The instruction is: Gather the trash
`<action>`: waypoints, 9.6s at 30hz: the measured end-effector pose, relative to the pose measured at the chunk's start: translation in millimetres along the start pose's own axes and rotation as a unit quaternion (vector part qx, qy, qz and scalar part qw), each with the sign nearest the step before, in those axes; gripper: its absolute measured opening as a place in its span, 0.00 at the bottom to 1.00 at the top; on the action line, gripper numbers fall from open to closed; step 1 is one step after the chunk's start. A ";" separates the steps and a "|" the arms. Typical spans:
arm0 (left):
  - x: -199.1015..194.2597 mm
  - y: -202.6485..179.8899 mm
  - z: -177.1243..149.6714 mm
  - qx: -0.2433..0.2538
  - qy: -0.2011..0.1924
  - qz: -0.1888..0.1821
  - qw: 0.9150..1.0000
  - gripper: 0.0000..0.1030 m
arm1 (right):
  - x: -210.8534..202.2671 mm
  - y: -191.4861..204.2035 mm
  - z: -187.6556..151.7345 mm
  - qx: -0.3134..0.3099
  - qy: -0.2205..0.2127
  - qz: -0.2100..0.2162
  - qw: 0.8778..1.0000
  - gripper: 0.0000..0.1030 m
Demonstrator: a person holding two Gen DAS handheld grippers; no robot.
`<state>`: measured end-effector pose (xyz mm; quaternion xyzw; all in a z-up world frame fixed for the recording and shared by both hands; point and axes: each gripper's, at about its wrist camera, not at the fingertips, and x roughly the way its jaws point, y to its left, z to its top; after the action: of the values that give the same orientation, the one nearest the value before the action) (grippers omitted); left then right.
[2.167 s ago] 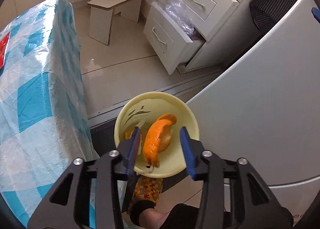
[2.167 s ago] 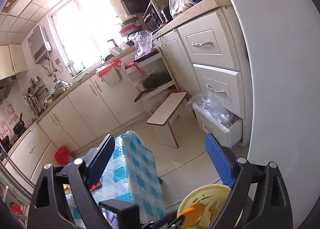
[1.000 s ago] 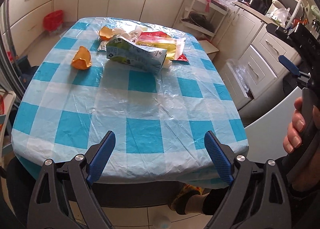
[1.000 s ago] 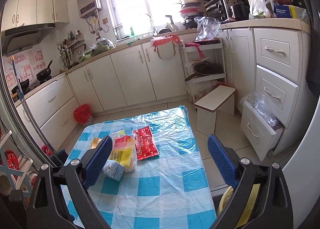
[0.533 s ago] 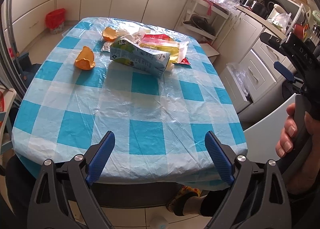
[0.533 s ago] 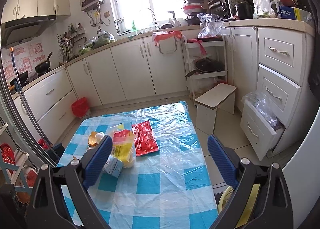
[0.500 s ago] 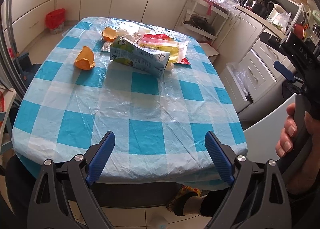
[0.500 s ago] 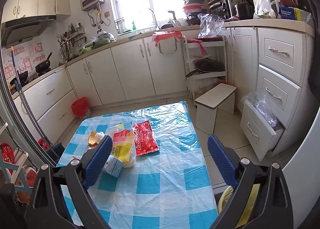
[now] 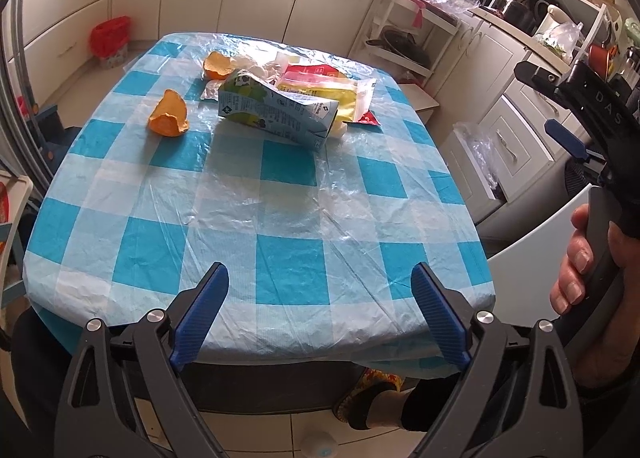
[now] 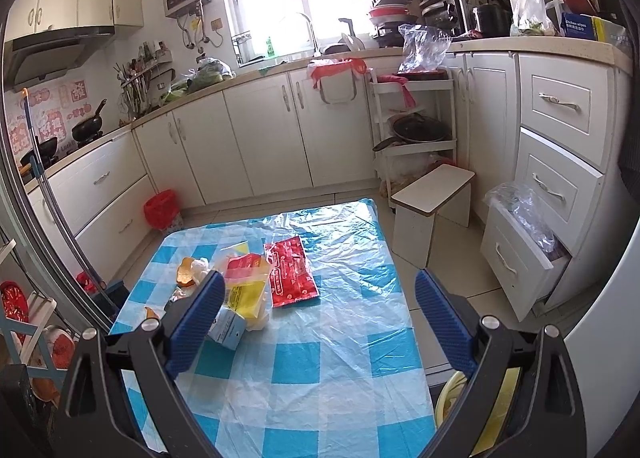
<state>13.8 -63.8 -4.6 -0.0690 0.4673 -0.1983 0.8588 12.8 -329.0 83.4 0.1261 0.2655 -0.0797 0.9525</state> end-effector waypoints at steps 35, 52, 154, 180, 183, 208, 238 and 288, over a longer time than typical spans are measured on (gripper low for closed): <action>5.2 3.3 -1.8 -0.009 0.008 0.000 1.000 0.87 | 2.5 2.9 -2.2 -0.007 0.008 0.005 1.000 0.89; 5.2 3.6 -1.5 -0.010 0.009 -0.001 1.000 0.87 | 3.4 4.3 -4.2 -0.010 0.009 0.006 1.000 0.89; -8.5 135.7 19.9 -0.104 -0.033 0.093 0.990 0.87 | 14.0 21.5 -12.7 -0.046 0.040 0.032 0.998 0.89; 75.1 160.7 95.0 -0.216 -0.009 0.035 0.976 0.72 | 116.0 167.1 -59.0 -0.383 0.107 0.117 0.910 0.89; 80.0 160.6 100.6 -0.224 -0.009 0.036 0.974 0.66 | 132.4 176.1 -67.3 -0.415 0.106 0.109 0.897 0.89; 62.7 137.5 92.9 -0.009 0.030 0.071 0.997 0.05 | 91.2 105.9 -59.8 -0.238 0.239 0.213 0.917 0.19; 27.8 114.1 65.5 -0.037 -0.020 0.040 0.998 0.06 | 93.2 110.3 -88.7 -0.247 0.245 0.183 0.919 0.24; 63.6 -118.0 58.9 0.106 0.015 -0.109 0.988 0.06 | 52.2 -189.2 -77.4 0.045 0.211 -0.126 0.968 0.25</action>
<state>61.0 -201.2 14.6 -0.0249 0.4460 -0.3400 0.8275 -22.0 -492.2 -45.6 0.1487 0.4704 -0.1826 0.8505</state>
